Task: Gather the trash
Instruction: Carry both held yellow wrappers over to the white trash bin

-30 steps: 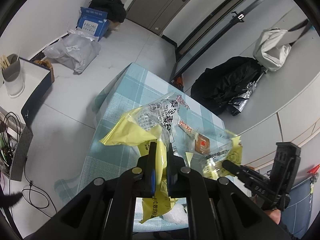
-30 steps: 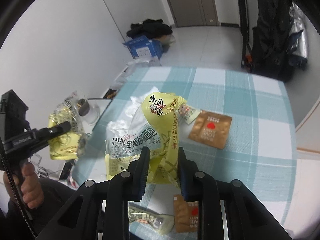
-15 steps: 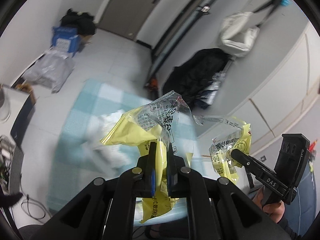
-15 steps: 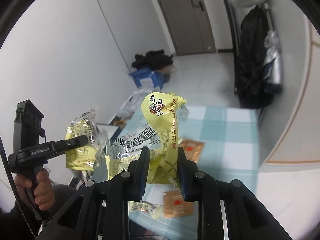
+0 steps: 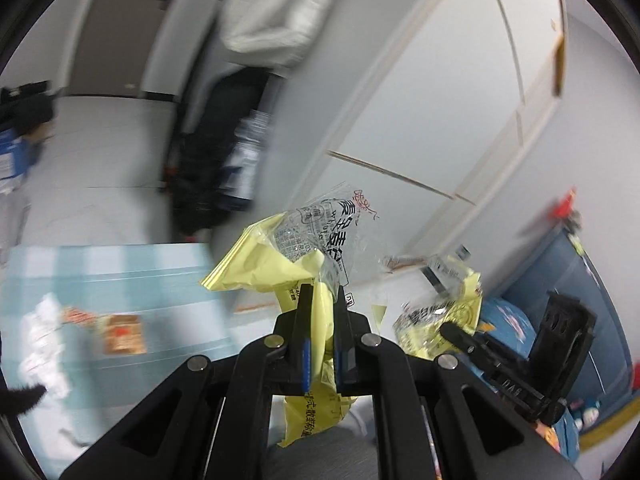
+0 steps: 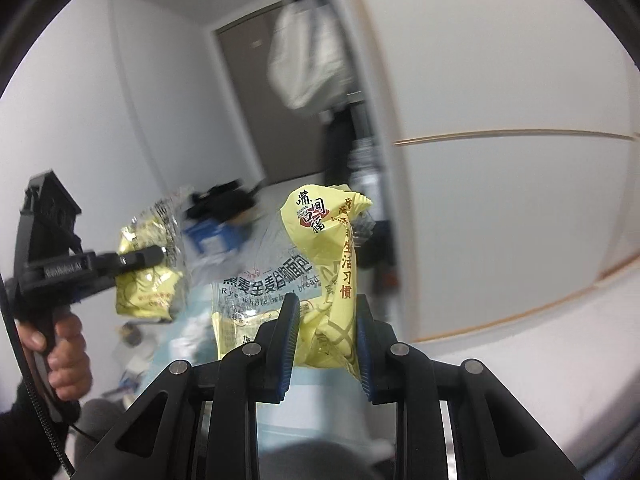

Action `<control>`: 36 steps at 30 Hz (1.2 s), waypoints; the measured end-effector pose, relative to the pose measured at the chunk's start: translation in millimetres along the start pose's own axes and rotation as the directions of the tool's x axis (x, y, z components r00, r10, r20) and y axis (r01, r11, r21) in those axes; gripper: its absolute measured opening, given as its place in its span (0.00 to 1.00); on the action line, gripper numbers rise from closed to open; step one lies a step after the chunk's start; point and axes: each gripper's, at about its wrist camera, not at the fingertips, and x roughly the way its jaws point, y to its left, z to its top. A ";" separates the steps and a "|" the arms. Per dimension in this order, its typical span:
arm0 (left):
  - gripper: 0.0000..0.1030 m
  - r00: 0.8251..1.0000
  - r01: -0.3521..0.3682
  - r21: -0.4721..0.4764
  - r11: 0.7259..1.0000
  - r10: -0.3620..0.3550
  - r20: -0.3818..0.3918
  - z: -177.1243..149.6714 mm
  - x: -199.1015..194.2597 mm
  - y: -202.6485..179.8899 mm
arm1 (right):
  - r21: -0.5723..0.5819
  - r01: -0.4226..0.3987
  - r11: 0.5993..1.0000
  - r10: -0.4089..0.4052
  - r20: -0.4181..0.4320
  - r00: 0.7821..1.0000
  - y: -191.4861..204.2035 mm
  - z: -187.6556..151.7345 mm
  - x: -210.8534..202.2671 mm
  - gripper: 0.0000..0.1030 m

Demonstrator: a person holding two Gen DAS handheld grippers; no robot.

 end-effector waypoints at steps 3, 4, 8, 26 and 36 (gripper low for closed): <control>0.04 0.996 0.053 0.057 0.997 -0.049 -0.070 4.8 34.6 -31.5 | 0.041 0.090 0.995 -0.090 0.003 0.996 -35.6 -13.9 -24.4 0.25; 0.04 0.993 0.067 0.075 0.995 -0.059 -0.099 4.6 47.0 -39.2 | 0.052 0.118 0.992 -0.118 -0.002 0.993 -45.9 -19.5 -29.2 0.25; 0.04 0.964 0.109 0.153 0.982 -0.067 -0.256 -5.1 103.5 -69.7 | 0.106 0.234 0.967 -0.227 -0.069 0.971 -94.4 -58.6 -43.8 0.25; 0.04 0.485 0.275 0.250 0.928 0.091 -0.870 -151.5 308.7 -83.2 | 0.106 0.365 0.925 -0.276 -0.472 0.837 -177.8 -195.6 33.4 0.25; 0.04 0.192 0.231 0.223 0.947 0.180 -0.965 -208.4 363.3 -37.7 | 0.080 0.387 0.919 -0.243 -0.657 0.714 -179.8 -243.0 82.5 0.25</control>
